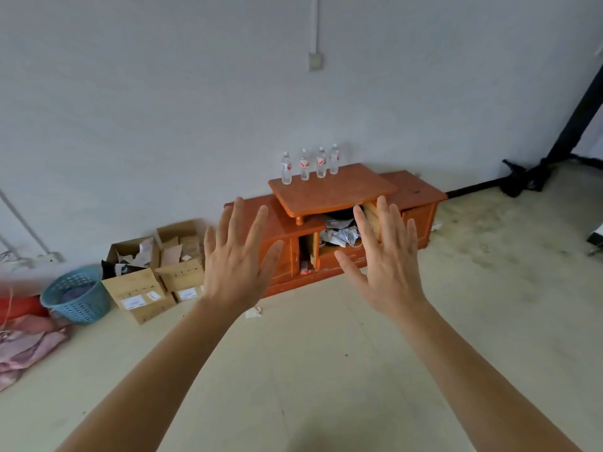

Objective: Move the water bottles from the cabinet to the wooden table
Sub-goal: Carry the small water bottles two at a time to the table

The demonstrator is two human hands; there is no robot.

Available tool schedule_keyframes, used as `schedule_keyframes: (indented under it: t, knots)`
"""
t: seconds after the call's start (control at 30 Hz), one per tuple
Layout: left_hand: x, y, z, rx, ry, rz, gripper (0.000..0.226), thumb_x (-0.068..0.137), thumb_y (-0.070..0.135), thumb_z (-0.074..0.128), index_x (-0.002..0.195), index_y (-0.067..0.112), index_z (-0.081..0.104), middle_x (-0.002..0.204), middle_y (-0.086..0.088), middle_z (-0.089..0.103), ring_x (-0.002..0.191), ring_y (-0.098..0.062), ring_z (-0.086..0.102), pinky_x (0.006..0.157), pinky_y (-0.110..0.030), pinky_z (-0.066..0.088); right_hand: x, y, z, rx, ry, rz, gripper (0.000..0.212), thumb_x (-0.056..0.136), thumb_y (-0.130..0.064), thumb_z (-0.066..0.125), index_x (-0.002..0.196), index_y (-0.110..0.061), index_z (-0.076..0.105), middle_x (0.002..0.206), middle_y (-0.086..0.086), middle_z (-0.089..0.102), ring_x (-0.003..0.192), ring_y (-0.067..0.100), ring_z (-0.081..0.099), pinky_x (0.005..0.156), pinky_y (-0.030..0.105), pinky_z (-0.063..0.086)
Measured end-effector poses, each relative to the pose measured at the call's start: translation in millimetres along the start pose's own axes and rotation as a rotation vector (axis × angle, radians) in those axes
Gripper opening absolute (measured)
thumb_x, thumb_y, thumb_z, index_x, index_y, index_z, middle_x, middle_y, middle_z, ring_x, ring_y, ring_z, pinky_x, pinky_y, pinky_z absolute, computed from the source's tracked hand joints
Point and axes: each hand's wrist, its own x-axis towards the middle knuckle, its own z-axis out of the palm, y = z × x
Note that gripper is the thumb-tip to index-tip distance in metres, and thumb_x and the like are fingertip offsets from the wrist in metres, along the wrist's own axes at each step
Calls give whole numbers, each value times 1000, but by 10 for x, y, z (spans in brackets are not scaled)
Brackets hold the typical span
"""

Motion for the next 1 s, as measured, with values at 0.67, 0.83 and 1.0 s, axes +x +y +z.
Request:
schedule_keyframes:
  t: [0.67, 0.83, 1.0]
  knots:
    - [4440, 233, 2892, 44, -122, 141, 67, 102, 63, 16, 159, 30, 10, 168, -11, 2, 154, -34, 4, 120, -61, 10, 3174, 2627, 2458, -159, 21, 182, 81, 98, -70, 33, 163, -25, 16, 169, 18, 6, 154, 40, 12, 121, 62, 13]
    - [5479, 476, 3350, 65, -102, 76, 68, 100, 61, 20, 158, 29, 10, 167, -13, 3, 153, -35, 5, 119, -61, 14, 4183, 3399, 2924, -109, -39, 158, 83, 98, -71, 35, 163, -26, 10, 169, 19, 3, 155, 40, 8, 122, 63, 13]
    - [6285, 522, 3676, 35, -91, -11, 70, 98, 61, 22, 159, 28, 13, 167, -14, 5, 153, -36, 8, 120, -61, 16, 5153, 3885, 3394, -58, -76, 142, 87, 97, -70, 38, 163, -26, 1, 168, 18, -1, 155, 39, 9, 122, 60, 10]
